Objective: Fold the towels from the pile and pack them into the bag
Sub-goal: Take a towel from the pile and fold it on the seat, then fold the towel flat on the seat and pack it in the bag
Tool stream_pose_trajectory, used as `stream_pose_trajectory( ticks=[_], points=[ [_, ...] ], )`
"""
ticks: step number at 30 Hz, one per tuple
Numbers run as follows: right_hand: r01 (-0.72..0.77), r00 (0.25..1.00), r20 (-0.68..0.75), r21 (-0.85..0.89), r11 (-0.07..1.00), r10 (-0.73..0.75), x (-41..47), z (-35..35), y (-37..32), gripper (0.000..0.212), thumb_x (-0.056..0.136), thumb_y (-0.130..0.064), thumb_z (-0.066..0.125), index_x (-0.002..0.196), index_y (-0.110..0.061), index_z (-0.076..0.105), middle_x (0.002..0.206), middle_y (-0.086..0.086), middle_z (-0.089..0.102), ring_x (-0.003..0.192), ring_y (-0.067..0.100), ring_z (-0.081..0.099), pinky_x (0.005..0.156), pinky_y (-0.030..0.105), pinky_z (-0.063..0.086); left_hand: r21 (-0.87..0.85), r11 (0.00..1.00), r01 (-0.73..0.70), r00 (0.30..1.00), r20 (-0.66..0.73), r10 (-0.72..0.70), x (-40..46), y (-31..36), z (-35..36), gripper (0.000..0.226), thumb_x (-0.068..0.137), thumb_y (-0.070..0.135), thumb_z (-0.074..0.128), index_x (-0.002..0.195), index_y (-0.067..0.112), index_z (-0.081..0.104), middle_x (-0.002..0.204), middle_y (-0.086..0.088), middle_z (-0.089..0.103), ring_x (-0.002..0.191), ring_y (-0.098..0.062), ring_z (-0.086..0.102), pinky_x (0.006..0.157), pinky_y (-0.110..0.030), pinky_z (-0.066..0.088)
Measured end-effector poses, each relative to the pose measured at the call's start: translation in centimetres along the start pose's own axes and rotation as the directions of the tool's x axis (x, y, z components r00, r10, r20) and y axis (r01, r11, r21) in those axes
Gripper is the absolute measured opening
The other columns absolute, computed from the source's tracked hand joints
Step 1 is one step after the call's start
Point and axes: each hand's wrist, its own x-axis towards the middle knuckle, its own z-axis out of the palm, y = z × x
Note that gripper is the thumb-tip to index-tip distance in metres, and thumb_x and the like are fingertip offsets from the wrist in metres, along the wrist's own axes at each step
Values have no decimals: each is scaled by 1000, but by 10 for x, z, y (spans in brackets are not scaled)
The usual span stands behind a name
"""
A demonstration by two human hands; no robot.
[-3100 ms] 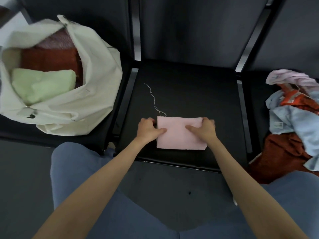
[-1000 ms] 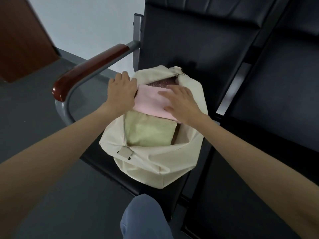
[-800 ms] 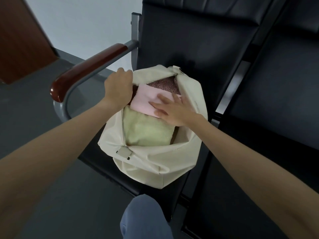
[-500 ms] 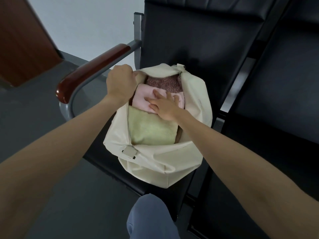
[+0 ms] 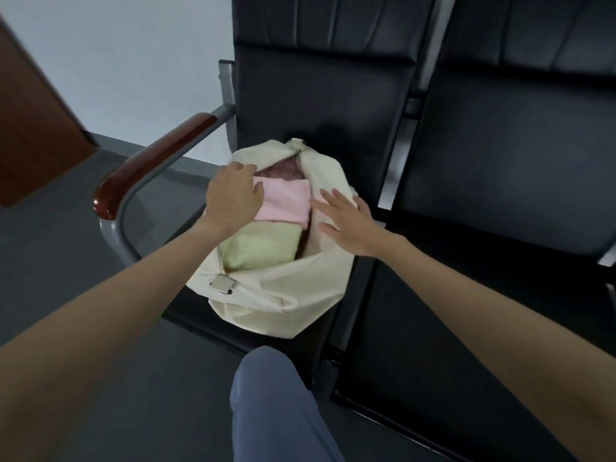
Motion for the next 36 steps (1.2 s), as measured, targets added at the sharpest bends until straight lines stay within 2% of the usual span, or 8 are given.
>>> stream_pose_trajectory(
  ticks=[4, 8, 14, 19, 23, 31, 34, 36],
  points=[
    [-162, 985, -59, -27, 986, 160, -88, -26, 56, 56, 102, -33, 39, 153, -22, 17, 160, 7, 9, 148, 24, 3, 118, 45, 8, -25, 989, -146, 980, 134, 148, -15, 63, -3, 38, 94, 27, 50, 127, 7, 56, 122, -19, 57, 112, -37, 51, 93, -47, 42],
    [-372, 927, -41, 14, 928, 372, -190, -47, 115, 66, 99, -30, 48, 153, -17, 11, 159, 12, 13, 146, 29, 13, 117, 42, 19, -84, 947, -309, 909, 265, 320, -30, 153, 2, 48, 94, 27, 52, 138, 9, 46, 128, -18, 50, 118, -36, 46, 95, -46, 42],
    [-614, 785, -23, 104, 782, 619, -339, -53, 188, 68, 96, -25, 54, 152, -14, 16, 154, 15, 23, 139, 35, 26, 112, 45, 30, -224, 855, -468, 794, 317, 518, -58, 302, 22, 54, 96, 30, 52, 144, 11, 38, 132, -15, 48, 124, -32, 45, 101, -43, 42],
    [-732, 667, -64, 131, 669, 742, -442, -38, 241, 64, 89, -20, 61, 144, -6, 32, 141, 21, 37, 131, 37, 37, 107, 38, 32, -333, 757, -562, 676, 343, 652, -99, 416, 49, 55, 97, 31, 52, 146, 14, 34, 138, -12, 44, 126, -28, 43, 103, -41, 41],
    [-810, 564, -49, 161, 563, 825, -508, -21, 278, 64, 89, -19, 60, 143, -3, 31, 136, 23, 38, 127, 41, 38, 104, 41, 34, -410, 692, -595, 571, 391, 722, -131, 491, 78, 56, 98, 30, 51, 148, 15, 31, 139, -11, 43, 127, -27, 42, 103, -40, 41],
    [-916, 301, -90, 251, 314, 949, -590, 6, 329, 67, 91, -20, 58, 146, -4, 23, 142, 24, 33, 129, 43, 35, 101, 50, 35, -516, 592, -619, 407, 434, 804, -175, 619, 135, 53, 96, 26, 52, 145, 16, 35, 138, -12, 45, 127, -31, 43, 101, -45, 41],
    [-953, 135, -79, 261, 151, 988, -608, 21, 342, 67, 89, -25, 60, 144, -6, 25, 142, 23, 32, 130, 41, 34, 104, 49, 35, -549, 535, -642, 329, 432, 840, -193, 650, 157, 45, 96, 22, 51, 140, 17, 42, 133, -13, 47, 122, -32, 46, 98, -44, 42],
    [-946, -23, -103, 325, 12, 994, -616, 29, 348, 66, 90, -27, 58, 144, -10, 24, 147, 25, 21, 136, 42, 22, 108, 49, 30, -588, 496, -639, 281, 421, 862, -206, 666, 171, 45, 96, 21, 52, 141, 18, 44, 136, -12, 47, 124, -32, 45, 100, -44, 41]
  ],
)
